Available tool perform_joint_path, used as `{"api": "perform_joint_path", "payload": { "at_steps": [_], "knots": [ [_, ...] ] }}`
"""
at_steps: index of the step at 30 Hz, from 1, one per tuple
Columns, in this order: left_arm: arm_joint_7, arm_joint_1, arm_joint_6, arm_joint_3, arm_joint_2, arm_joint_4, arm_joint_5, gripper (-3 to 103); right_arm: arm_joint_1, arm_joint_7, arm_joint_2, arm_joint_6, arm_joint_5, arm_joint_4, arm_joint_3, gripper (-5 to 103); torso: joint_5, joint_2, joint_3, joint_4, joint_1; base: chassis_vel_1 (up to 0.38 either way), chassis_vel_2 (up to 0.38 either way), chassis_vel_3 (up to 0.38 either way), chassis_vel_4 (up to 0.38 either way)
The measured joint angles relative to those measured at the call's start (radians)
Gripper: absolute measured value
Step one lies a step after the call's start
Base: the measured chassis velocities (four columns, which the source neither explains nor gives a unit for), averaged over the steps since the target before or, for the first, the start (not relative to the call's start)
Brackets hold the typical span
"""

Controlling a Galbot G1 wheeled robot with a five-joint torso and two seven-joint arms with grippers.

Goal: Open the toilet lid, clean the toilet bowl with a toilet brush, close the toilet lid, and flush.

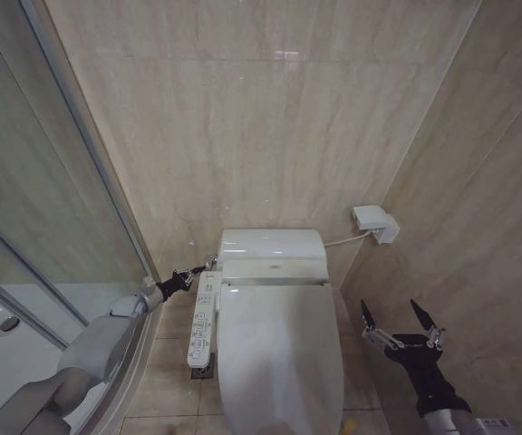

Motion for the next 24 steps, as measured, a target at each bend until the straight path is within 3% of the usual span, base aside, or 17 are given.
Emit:
{"api": "perform_joint_path", "payload": {
  "at_steps": [24],
  "knots": [
    [0.034,-0.026,-0.001,-0.007,-0.035,0.082,0.020,0,0.000,0.000,0.000,0.000,0.000,0.000,0.000,100,0.0001,0.000,0.000,0.0000,0.000,0.000,0.000,0.000,0.000]
  ]
}}
